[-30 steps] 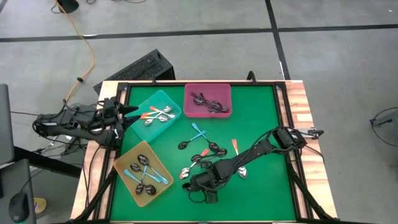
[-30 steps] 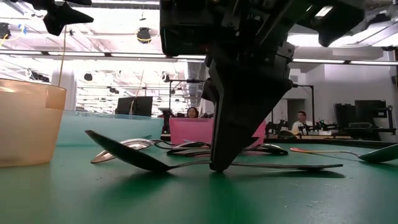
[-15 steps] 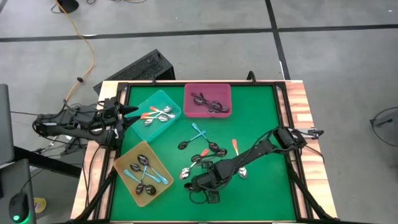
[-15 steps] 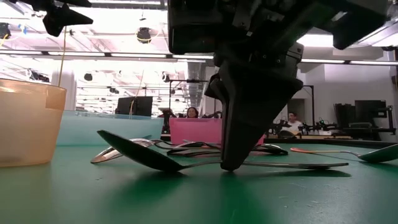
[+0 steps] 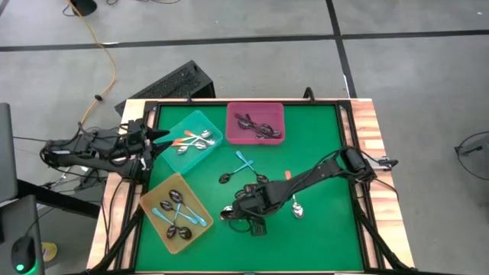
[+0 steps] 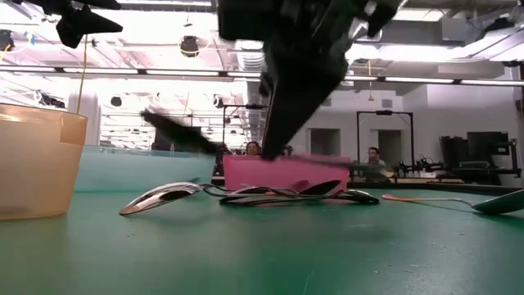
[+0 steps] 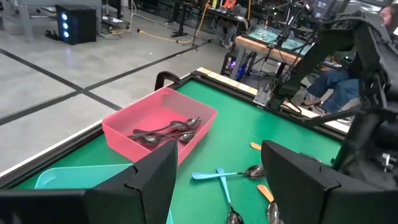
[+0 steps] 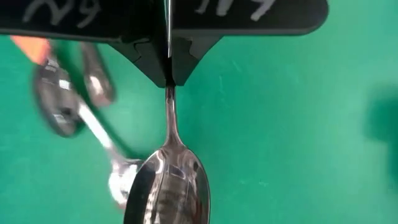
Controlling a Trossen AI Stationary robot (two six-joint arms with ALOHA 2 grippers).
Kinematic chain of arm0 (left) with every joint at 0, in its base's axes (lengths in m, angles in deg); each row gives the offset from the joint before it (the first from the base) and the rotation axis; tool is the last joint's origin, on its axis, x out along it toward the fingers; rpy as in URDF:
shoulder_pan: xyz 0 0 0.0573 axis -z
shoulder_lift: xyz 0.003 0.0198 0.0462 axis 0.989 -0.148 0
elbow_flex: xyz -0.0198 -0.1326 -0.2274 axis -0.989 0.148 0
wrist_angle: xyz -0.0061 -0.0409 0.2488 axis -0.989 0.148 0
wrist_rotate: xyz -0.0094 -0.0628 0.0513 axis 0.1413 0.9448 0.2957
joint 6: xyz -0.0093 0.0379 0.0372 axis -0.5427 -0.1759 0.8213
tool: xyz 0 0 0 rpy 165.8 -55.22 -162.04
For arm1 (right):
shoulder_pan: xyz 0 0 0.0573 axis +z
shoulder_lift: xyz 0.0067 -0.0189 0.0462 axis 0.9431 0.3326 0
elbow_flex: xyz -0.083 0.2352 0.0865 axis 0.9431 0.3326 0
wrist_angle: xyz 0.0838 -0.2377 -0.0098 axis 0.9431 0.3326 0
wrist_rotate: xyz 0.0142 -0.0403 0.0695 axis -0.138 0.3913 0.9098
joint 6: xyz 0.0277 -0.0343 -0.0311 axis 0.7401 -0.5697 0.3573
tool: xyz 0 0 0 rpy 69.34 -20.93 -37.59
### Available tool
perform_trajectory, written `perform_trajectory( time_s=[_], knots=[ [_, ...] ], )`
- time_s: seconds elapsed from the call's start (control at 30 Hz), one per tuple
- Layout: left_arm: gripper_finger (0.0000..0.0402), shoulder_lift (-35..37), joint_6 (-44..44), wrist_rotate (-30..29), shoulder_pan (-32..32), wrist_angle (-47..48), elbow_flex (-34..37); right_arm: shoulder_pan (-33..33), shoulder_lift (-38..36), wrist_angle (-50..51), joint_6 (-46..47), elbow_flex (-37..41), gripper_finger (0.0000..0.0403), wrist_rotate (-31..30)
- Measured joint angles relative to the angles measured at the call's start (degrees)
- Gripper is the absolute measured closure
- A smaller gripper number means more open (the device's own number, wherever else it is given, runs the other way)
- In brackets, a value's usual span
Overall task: Sort silverware by color (type)
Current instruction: Put the black spoon into the pink bin
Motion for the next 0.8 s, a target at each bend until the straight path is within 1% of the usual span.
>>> perform_trajectory(
  time_s=[0.2,0.53,0.8],
  knots=[
    [0.0183,0.0,0.0,-0.4,0.0,-0.5,0.0,-2.1,-4.0,2.7,-1.9,-0.1,0.0396,-1.1],
    [0.0183,0.0,-0.1,-1.0,0.0,-0.4,0.0,-7.0,-10.9,6.2,-7.2,-0.1,0.0396,-8.1],
    [0.0183,0.0,0.1,-1.4,0.0,-0.2,0.0,-13.3,-14.3,7.6,-10.6,-0.1,0.0396,-11.9]
  ],
)
